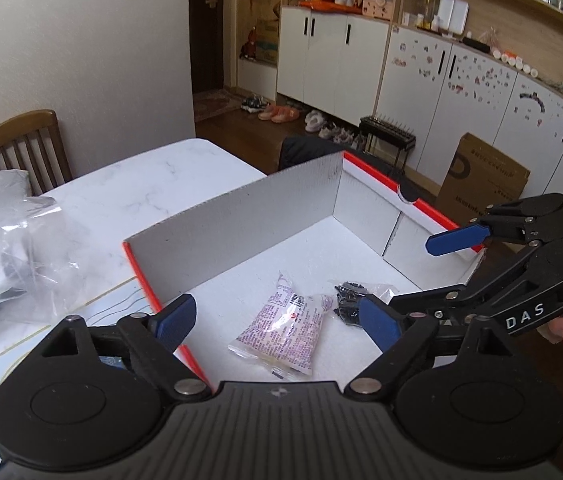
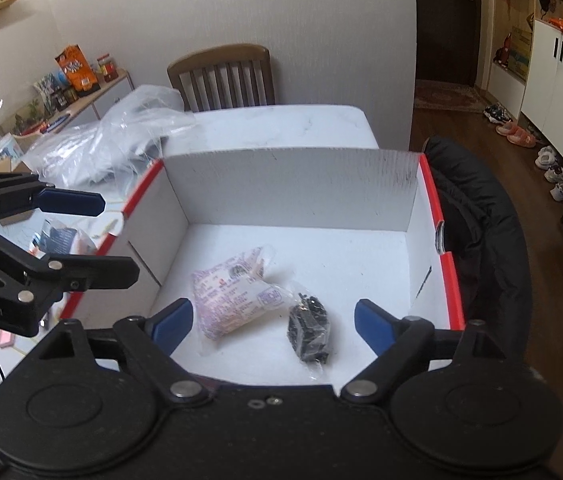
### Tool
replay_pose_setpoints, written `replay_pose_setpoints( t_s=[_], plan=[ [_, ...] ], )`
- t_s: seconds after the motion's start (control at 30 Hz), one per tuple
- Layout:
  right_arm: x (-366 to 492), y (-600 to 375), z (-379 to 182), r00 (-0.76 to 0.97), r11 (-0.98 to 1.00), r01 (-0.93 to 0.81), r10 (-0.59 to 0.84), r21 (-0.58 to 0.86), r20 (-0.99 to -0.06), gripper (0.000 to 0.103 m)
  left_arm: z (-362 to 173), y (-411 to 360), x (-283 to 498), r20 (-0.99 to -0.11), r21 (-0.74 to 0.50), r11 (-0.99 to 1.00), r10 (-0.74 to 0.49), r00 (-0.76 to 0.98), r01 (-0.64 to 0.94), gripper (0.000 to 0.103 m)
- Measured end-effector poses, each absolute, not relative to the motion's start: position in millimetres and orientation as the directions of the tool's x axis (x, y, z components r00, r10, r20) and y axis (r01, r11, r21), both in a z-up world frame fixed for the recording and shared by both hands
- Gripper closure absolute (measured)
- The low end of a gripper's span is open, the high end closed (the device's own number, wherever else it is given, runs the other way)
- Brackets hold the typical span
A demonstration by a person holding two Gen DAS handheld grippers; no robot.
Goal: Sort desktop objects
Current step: 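Open both tools to release the items into the shoebox, then move both tools back to the table pile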
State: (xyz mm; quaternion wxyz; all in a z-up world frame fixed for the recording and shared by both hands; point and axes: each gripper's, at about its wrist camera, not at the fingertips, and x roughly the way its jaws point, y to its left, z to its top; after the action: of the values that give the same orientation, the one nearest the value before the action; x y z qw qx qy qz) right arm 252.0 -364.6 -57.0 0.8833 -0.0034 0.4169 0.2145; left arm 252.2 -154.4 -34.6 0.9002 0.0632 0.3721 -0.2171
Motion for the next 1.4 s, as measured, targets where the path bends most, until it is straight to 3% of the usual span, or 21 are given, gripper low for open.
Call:
replay_pose_setpoints(
  t_s=[0.07, 0.13, 0.3, 1.4],
  plan=[
    [246.4, -361.3, -52.9, 0.576, 0.909, -0.379, 0.379, 0.175, -0.724, 0.01, -32.1, -147.8, 247.8, -0.691, -0.059, 0.9, -0.349, 0.633, 0.432, 0.011],
    [241.2, -356.9, -49.5, 0.591, 0.91, -0.375, 0.382, 0.176, -0.711, 0.008, -28.6, -140.2, 242.3, -0.683, -0.072, 0.9, -0.358, 0.637, 0.429, 0.003],
    [227.6, -342.5, -40.8, 0.609, 0.907, -0.376, 0.397, 0.19, -0.687, 0.006, -20.1, -120.0, 224.7, -0.656, -0.098, 0.9, -0.379, 0.653, 0.424, 0.001],
    [147.1, -174.1, -43.6, 0.576, 0.848, -0.513, 0.455, 0.132, -0.679, 0.005, -34.2, 75.1, 111.9, -0.603, -0.111, 0.967, -0.249, 0.758, 0.229, 0.001]
  ],
)
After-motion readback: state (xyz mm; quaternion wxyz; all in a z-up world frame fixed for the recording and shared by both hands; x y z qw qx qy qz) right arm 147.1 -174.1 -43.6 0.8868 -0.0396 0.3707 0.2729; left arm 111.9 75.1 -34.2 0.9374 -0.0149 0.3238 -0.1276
